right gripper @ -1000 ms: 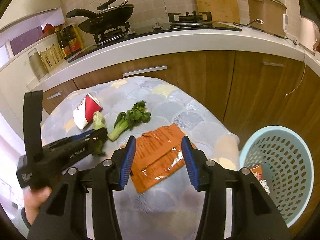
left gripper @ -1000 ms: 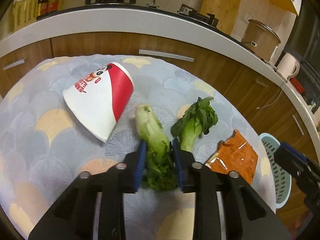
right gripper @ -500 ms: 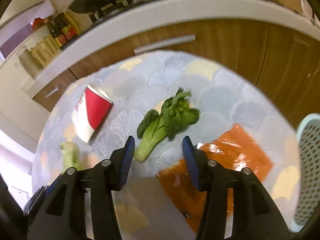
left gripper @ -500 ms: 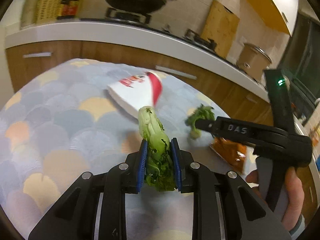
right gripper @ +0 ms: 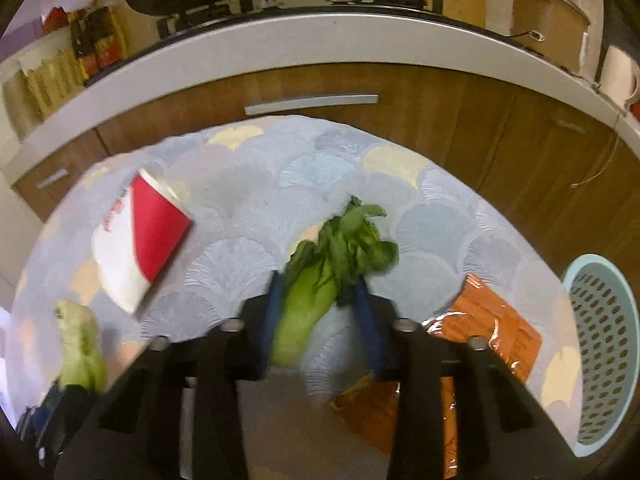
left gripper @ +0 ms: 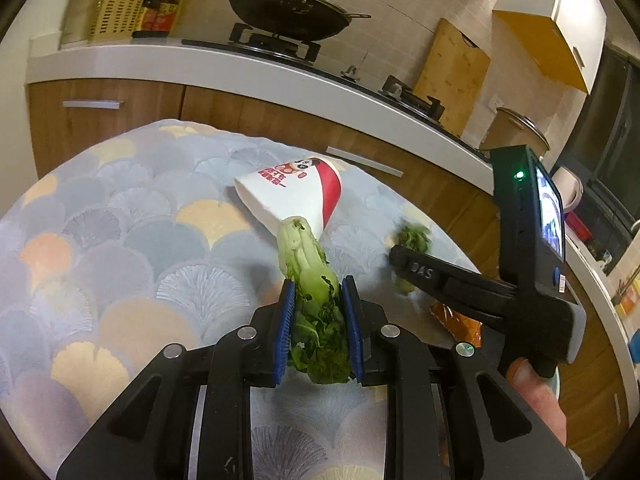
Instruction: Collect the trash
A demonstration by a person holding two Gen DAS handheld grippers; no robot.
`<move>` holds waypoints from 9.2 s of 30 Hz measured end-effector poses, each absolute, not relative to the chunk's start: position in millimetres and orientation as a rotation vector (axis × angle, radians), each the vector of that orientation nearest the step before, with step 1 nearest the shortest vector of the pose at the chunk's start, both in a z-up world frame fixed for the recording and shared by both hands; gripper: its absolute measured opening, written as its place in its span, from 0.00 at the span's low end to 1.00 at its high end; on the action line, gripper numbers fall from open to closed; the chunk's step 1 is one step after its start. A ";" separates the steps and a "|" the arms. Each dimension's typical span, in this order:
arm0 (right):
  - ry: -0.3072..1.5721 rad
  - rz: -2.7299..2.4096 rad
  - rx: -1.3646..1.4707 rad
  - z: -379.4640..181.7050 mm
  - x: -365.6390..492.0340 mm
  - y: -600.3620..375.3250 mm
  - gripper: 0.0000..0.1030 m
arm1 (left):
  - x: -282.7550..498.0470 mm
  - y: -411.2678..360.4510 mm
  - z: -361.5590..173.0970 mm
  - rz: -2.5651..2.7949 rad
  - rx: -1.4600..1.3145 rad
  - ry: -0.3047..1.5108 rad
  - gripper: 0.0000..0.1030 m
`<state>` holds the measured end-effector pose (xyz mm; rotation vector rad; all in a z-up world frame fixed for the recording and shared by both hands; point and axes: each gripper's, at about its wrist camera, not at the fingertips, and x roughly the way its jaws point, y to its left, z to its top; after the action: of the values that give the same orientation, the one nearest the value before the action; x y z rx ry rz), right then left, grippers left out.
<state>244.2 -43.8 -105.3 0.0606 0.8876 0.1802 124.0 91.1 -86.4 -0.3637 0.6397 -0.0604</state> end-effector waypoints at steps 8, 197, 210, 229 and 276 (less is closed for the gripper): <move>0.792 0.311 0.078 -67.7 198.8 -48.9 0.19 | 122.4 88.0 -83.9 -0.072 -0.350 0.636 0.22; 0.662 0.054 0.184 -28.5 124.9 -259.2 0.05 | 174.7 -64.2 -5.9 -0.504 -0.094 0.539 0.22; 0.698 -0.055 0.338 -62.8 98.5 -359.6 0.05 | 161.6 -181.9 -25.5 -0.652 -0.006 0.603 0.22; 0.856 -0.087 0.469 -121.0 106.9 -411.5 0.05 | 178.1 -250.5 -82.7 -0.696 0.038 0.796 0.23; 0.590 -0.204 0.205 -34.1 70.5 -322.1 0.69 | 100.4 -122.2 -36.1 -0.332 0.038 0.453 0.89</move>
<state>70.5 -322.1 -34.1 0.2048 0.5904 -0.2045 100.4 -122.2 -36.1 0.0382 0.4530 -0.3324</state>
